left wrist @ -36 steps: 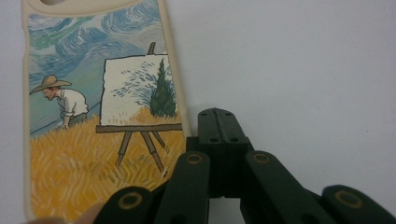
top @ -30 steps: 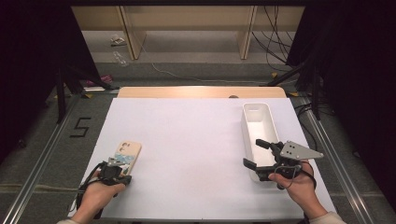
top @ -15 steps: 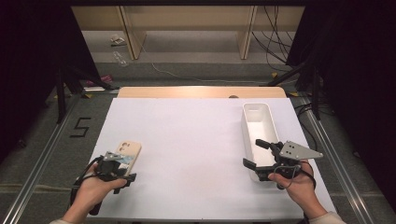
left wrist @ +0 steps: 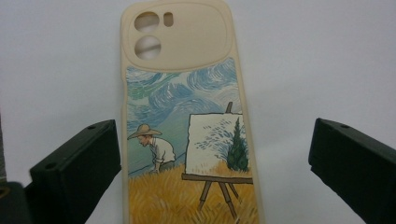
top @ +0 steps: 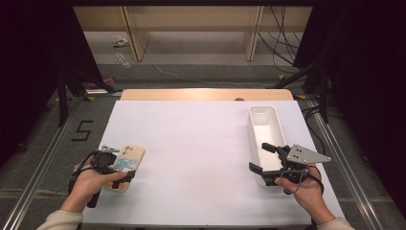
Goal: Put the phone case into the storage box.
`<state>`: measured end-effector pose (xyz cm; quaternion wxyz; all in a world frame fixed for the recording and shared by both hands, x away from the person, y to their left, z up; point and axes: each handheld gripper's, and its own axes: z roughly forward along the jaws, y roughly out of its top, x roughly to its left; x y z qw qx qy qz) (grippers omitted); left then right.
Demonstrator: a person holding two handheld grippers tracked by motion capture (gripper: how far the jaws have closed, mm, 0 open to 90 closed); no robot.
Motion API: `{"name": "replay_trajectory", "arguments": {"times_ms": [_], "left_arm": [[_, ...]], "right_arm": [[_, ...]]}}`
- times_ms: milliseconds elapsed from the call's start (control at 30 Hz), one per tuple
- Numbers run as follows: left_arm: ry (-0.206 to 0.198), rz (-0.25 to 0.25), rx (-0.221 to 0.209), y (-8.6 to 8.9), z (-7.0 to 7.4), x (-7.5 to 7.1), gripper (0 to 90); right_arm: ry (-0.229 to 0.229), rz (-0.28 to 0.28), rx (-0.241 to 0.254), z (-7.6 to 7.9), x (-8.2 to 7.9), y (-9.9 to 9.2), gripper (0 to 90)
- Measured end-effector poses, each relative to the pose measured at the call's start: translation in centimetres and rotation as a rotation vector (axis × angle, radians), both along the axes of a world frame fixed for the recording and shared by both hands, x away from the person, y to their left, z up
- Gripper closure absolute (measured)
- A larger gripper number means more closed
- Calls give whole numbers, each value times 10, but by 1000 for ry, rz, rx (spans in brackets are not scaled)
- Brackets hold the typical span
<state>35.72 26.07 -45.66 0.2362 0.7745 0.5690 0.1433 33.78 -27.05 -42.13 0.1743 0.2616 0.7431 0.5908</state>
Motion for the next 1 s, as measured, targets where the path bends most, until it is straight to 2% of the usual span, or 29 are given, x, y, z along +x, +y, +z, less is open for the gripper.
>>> {"name": "replay_trajectory", "arguments": {"times_ms": [67,200,533,667,1000], "left_arm": [[16,-8,7,-2,-1,3,0],[24,-12,55,-3,-3,9,0],[43,-14,61,-2,-13,14,0],[53,-1,78,-2,-16,15,0],[63,31,81,-2,-20,16,28]], "right_arm": [[0,0,0,0,0,0,149],[2,1,1,0,0,0,149],[0,2,0,0,0,0,149],[-1,1,0,0,0,0,149],[-1,2,0,0,0,0,149]]}}
